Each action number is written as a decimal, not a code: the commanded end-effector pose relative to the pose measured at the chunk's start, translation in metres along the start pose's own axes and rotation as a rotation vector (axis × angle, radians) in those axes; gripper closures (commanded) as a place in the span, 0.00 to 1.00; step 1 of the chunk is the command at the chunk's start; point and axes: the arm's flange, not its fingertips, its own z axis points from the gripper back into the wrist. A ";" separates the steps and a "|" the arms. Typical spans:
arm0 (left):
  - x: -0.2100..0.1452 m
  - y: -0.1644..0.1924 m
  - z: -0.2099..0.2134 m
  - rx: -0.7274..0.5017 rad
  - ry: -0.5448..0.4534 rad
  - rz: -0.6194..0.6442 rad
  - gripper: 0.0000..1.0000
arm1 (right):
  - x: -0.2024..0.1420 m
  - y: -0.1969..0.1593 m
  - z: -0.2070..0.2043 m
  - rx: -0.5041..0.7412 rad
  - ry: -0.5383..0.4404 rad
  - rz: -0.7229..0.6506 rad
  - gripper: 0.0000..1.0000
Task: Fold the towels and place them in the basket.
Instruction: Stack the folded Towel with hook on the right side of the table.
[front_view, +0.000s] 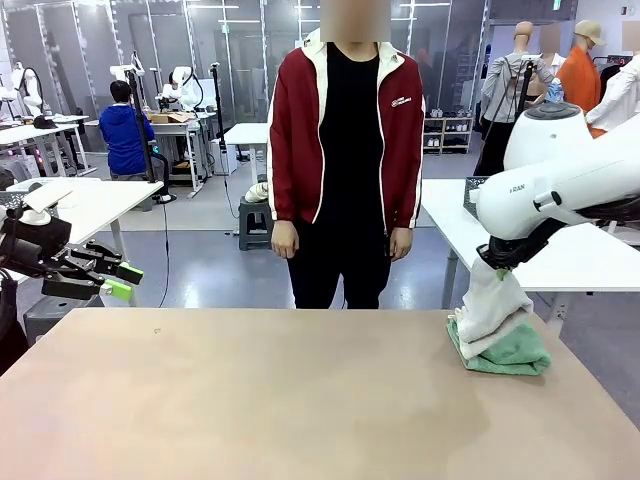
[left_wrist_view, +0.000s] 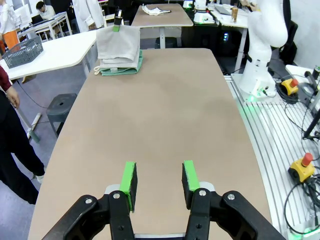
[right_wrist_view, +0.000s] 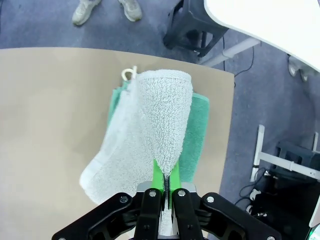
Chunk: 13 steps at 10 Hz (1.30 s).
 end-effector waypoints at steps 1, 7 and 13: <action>0.001 -0.002 0.001 -0.002 -0.021 -0.004 0.52 | 0.005 -0.023 -0.012 0.015 -0.006 0.004 0.95; 0.001 -0.002 0.001 -0.002 -0.021 -0.004 0.52 | 0.008 -0.081 -0.100 0.220 -0.064 0.033 0.95; 0.001 -0.002 0.001 -0.002 -0.021 -0.004 0.52 | -0.014 -0.087 -0.124 0.208 0.022 -0.079 0.45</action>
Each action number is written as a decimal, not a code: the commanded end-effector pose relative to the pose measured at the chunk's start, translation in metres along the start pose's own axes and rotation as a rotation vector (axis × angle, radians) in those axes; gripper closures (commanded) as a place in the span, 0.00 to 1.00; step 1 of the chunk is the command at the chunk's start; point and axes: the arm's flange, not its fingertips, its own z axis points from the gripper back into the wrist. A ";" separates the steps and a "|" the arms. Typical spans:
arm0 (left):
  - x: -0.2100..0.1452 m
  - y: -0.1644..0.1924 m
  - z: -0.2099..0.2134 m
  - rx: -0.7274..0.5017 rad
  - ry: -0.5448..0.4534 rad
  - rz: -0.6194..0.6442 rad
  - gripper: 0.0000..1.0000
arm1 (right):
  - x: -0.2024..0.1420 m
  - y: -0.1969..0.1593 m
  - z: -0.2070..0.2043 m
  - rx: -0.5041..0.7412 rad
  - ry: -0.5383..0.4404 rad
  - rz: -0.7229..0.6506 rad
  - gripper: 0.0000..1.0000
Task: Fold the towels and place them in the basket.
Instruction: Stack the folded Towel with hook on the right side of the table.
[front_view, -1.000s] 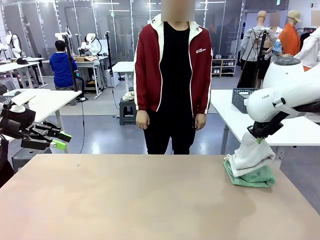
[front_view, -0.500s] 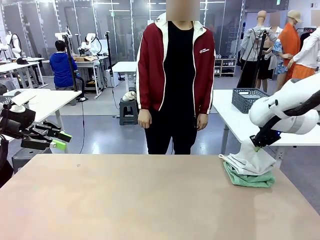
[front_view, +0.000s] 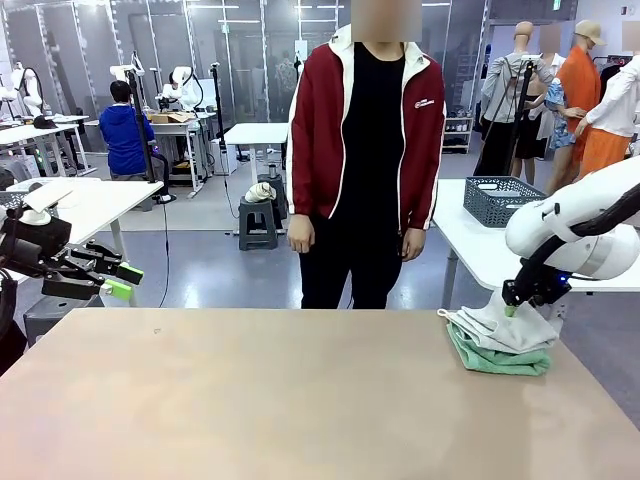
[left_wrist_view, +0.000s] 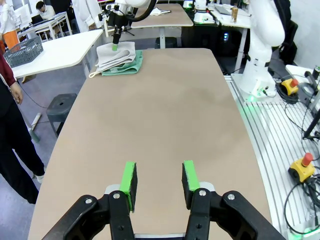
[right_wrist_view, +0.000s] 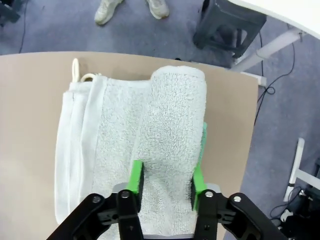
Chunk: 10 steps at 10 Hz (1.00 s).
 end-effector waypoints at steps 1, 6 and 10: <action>0.001 -0.002 0.001 -0.002 -0.021 -0.004 0.52 | -0.009 0.000 0.021 -0.045 -0.001 -0.049 0.37; 0.001 -0.002 0.001 -0.002 -0.021 -0.004 0.52 | -0.070 0.076 0.215 -0.177 -0.085 -0.118 0.00; 0.001 -0.002 0.001 -0.002 -0.021 -0.004 0.52 | -0.156 0.172 0.370 -0.249 -0.100 -0.286 0.00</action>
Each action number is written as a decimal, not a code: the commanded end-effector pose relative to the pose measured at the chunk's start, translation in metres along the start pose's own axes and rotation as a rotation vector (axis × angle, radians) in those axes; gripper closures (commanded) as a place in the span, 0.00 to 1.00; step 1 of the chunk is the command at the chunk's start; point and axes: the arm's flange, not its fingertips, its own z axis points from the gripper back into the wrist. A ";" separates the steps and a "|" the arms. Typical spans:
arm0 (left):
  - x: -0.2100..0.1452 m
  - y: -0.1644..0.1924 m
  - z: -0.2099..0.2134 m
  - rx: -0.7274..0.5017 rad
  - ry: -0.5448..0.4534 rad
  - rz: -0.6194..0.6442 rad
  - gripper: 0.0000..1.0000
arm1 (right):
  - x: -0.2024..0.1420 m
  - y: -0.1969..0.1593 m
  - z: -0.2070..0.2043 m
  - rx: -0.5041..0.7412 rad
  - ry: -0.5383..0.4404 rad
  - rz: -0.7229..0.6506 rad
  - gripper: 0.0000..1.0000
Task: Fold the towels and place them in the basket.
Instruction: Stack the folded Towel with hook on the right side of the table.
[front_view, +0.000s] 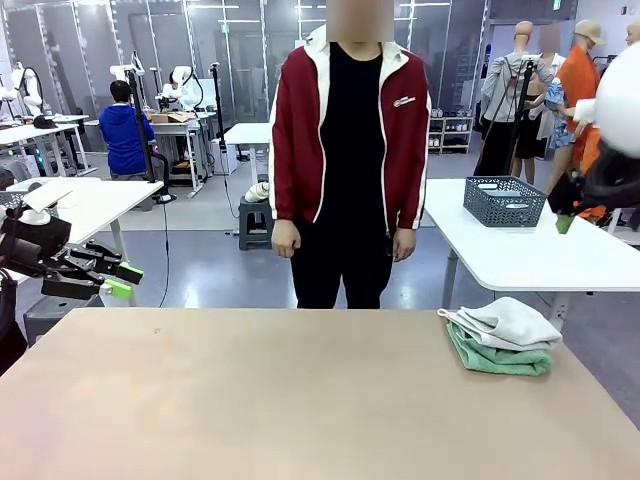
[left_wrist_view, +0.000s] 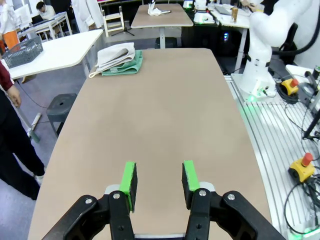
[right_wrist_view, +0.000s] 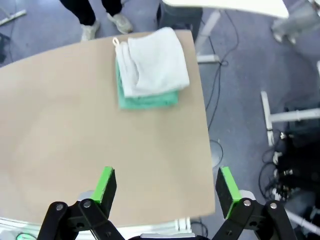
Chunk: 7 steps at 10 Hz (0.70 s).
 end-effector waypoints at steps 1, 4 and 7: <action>0.001 -0.002 0.001 -0.002 -0.021 -0.004 0.52 | -0.029 0.021 0.049 -0.014 0.030 -0.041 0.00; 0.001 -0.002 0.001 -0.002 -0.021 -0.004 0.52 | -0.061 0.006 0.082 0.114 0.017 0.033 0.00; 0.001 -0.002 0.001 -0.002 -0.021 -0.004 0.52 | -0.064 0.009 0.093 0.092 0.004 0.020 0.00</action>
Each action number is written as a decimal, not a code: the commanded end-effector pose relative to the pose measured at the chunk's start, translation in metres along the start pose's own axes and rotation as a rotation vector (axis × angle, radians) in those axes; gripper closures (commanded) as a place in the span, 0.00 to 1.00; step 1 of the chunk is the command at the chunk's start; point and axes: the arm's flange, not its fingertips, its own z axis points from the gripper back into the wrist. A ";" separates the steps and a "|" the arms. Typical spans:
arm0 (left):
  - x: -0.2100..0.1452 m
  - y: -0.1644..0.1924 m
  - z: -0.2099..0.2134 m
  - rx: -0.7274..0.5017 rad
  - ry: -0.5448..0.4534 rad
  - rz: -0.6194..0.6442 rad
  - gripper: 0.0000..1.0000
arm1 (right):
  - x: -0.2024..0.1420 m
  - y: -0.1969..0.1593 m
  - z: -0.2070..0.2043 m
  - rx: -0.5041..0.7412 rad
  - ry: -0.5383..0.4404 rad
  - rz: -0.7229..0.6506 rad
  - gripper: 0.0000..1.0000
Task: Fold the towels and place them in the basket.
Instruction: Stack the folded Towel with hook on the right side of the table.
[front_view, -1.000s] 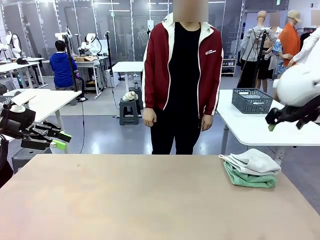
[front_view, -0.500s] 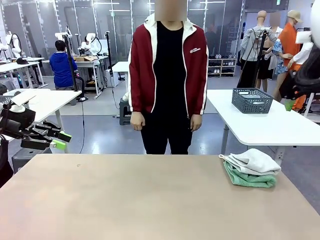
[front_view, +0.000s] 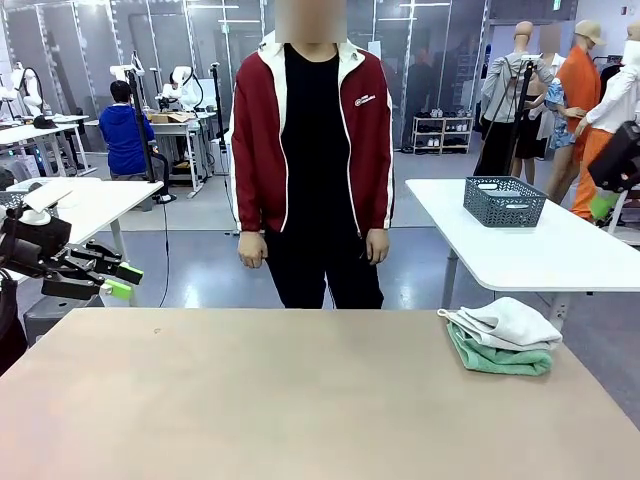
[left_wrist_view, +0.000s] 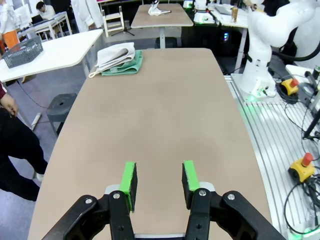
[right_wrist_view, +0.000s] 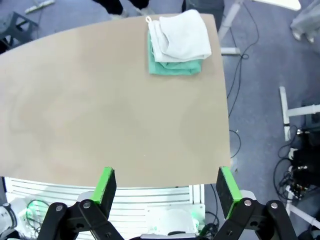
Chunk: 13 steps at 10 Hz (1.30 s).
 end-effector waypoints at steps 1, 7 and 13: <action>0.001 -0.002 0.001 -0.002 -0.021 -0.004 0.52 | -0.003 0.021 0.012 -0.043 -0.003 -0.024 0.00; 0.001 -0.002 0.001 -0.002 -0.021 -0.004 0.52 | -0.003 0.021 0.012 -0.043 -0.003 -0.024 0.00; 0.001 -0.002 0.001 -0.002 -0.021 -0.004 0.52 | -0.003 0.021 0.012 -0.043 -0.003 -0.024 0.00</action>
